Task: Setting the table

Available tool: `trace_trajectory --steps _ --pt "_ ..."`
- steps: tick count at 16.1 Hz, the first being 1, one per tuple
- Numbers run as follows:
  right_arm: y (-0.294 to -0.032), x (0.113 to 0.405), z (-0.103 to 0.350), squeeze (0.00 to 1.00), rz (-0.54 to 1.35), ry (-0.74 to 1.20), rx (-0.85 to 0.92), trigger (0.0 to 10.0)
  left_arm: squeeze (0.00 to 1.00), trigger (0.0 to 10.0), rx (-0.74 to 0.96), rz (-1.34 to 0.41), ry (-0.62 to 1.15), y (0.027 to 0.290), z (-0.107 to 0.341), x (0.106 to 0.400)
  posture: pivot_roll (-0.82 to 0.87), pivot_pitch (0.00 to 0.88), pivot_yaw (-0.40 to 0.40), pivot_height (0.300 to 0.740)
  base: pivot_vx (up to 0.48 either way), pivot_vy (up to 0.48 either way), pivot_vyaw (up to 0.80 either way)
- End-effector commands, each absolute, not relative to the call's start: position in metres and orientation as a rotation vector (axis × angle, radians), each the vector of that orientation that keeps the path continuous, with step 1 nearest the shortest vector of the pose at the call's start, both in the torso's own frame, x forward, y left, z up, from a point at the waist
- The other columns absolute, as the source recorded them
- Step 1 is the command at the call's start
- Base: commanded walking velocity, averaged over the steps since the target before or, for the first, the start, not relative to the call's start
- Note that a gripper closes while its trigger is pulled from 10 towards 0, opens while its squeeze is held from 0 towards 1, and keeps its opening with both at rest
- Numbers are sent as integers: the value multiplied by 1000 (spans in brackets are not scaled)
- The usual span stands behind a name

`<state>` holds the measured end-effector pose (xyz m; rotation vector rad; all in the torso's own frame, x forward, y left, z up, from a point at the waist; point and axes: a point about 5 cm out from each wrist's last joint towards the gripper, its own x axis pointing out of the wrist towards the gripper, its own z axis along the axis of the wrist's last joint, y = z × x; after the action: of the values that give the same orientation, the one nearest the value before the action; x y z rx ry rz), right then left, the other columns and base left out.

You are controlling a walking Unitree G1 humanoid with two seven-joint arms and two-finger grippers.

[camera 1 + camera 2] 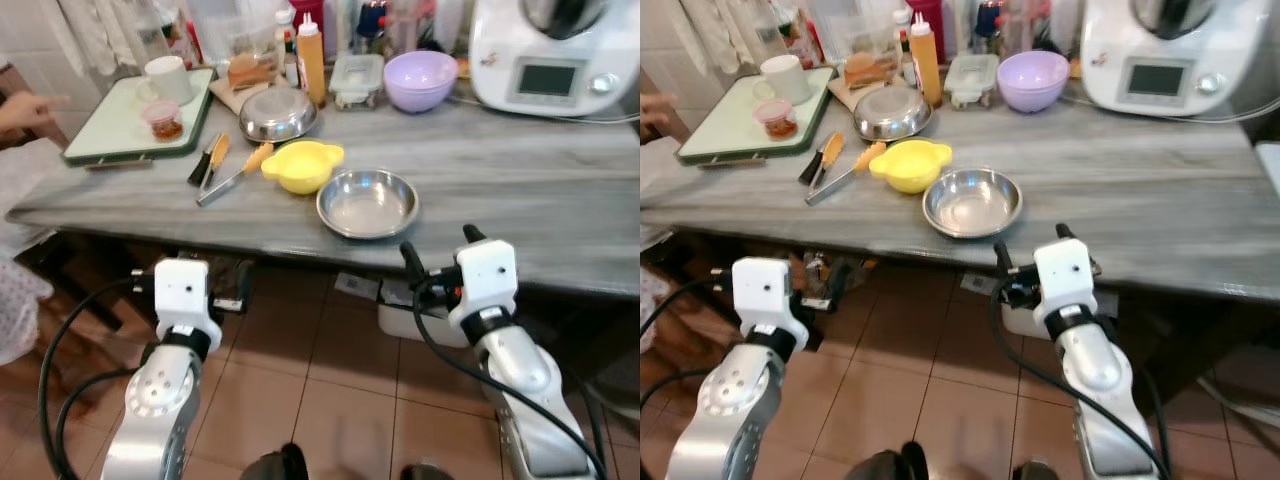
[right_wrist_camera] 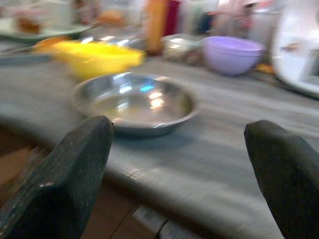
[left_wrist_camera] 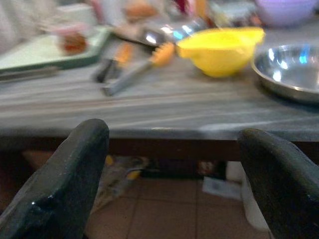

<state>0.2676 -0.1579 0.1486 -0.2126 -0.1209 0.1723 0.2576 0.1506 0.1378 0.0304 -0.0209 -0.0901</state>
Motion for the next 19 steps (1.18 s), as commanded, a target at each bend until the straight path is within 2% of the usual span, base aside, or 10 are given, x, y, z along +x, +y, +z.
trace_trajectory --steps 1,9,19 --pt "-152 271 152 0 193 -134 -202 10000 0 10000 41 -58 25 159 128 252 -139 111 126 740 -337 0 0" --pt "-153 272 153 0 179 -138 -198 10000 0 10000 47 -69 26 159 127 253 -142 110 129 740 -335 0 0" --pt "-154 274 152 0 173 -133 -199 10000 0 10000 -16 -166 -27 149 134 253 -140 108 123 740 0 0 0"
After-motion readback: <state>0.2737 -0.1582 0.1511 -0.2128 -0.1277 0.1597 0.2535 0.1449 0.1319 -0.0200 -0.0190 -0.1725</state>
